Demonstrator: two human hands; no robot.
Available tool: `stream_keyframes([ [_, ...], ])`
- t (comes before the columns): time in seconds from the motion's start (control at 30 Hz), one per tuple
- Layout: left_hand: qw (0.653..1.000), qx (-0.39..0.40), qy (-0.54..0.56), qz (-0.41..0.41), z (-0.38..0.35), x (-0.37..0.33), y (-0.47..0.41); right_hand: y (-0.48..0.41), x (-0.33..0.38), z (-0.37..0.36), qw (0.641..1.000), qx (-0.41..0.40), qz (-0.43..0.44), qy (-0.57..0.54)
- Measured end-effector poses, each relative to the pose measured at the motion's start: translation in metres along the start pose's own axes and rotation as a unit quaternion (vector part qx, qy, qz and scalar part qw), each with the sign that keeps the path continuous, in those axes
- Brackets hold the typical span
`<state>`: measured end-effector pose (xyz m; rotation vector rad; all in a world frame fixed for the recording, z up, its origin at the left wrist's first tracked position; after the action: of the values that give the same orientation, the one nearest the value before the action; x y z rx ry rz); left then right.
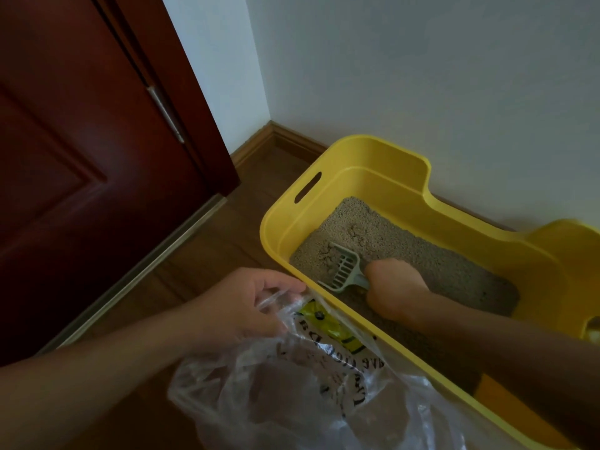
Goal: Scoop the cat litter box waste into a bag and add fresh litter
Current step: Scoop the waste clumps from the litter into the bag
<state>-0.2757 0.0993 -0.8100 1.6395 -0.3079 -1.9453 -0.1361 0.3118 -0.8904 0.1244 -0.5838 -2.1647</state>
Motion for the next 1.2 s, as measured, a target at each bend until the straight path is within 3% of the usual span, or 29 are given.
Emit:
stream_keyframes([
  [0.63,1.000,0.006,-0.009,-0.010,-0.004,-0.008,0.007,0.040,-0.038,0.018,0.997,-0.041,-0.035,-0.058],
  [1.2,0.998,-0.006,-0.048,-0.028,-0.022,-0.022,0.023,0.097,-0.063,0.045,0.997,-0.062,-0.047,-0.023],
])
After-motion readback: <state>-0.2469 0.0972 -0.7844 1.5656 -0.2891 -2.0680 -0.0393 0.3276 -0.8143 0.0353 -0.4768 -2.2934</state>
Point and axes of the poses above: each hand's wrist, its own y-axis away from the middle knuckle, its own z-axis out of the back of the hand, x = y × z, the point moved 1 cm from there along -y, towards the middle knuckle, and after that the axes turned 2 degrees about y, right-handed, at the moved point
